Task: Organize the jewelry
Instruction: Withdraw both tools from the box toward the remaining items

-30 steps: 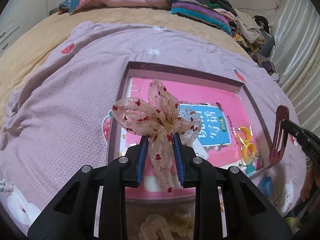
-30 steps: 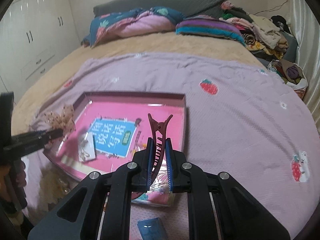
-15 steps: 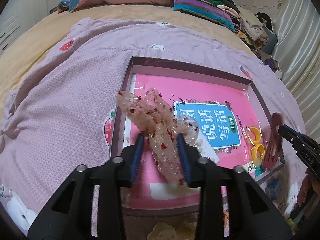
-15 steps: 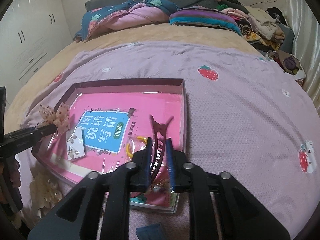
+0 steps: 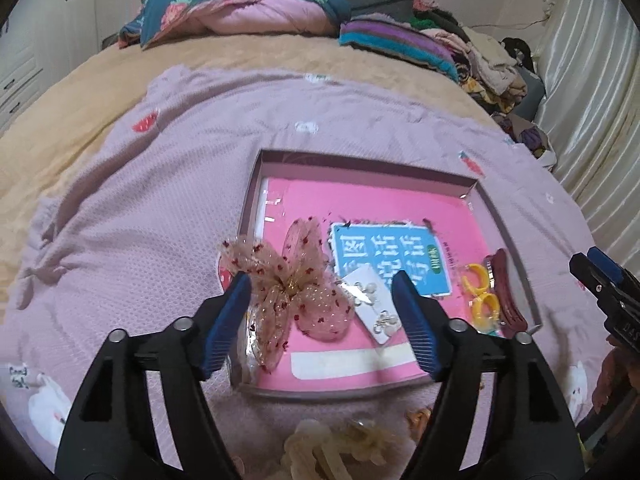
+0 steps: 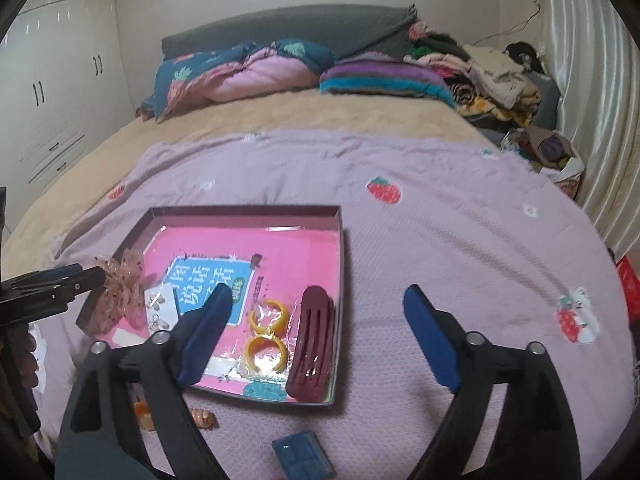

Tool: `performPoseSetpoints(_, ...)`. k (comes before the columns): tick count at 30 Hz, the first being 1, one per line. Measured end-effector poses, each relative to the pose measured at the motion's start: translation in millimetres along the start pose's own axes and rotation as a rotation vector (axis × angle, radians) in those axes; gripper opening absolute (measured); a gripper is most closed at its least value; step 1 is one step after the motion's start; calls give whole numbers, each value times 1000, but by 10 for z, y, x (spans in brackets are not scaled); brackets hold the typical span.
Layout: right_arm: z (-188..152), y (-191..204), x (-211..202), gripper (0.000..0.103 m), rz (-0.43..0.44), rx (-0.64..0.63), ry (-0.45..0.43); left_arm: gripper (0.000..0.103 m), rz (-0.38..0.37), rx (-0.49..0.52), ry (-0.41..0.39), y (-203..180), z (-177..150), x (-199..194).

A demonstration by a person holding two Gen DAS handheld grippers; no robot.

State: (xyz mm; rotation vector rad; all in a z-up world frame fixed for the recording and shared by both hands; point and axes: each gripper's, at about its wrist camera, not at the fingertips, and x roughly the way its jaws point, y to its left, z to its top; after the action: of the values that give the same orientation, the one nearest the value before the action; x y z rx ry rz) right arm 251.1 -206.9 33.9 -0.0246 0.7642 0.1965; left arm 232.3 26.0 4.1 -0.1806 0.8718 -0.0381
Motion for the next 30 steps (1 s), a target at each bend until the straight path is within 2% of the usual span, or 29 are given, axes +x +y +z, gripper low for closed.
performPoseSetpoints(2, 14, -8, -98, 91, -5, 1, -18, 68, 2, 6, -17, -33, 24, -97)
performPoseSetpoints(4, 21, -31, -210, 91, -6, 8, -35, 76, -2, 6, -35, -64, 31, -218)
performPoseSetpoints(10, 14, -65, -502, 92, -4, 19, -74, 83, -9, 18, -90, -144, 25, -544)
performPoseSetpoints(21, -44, -154, -1049, 92, 1, 40, -153, 86, -19, 19, -155, -194, -63, -981)
performPoseSetpoints(30, -138, -167, -1384, 92, 6, 47, -204, 86, -31, 17, -177, -197, -193, -1200)
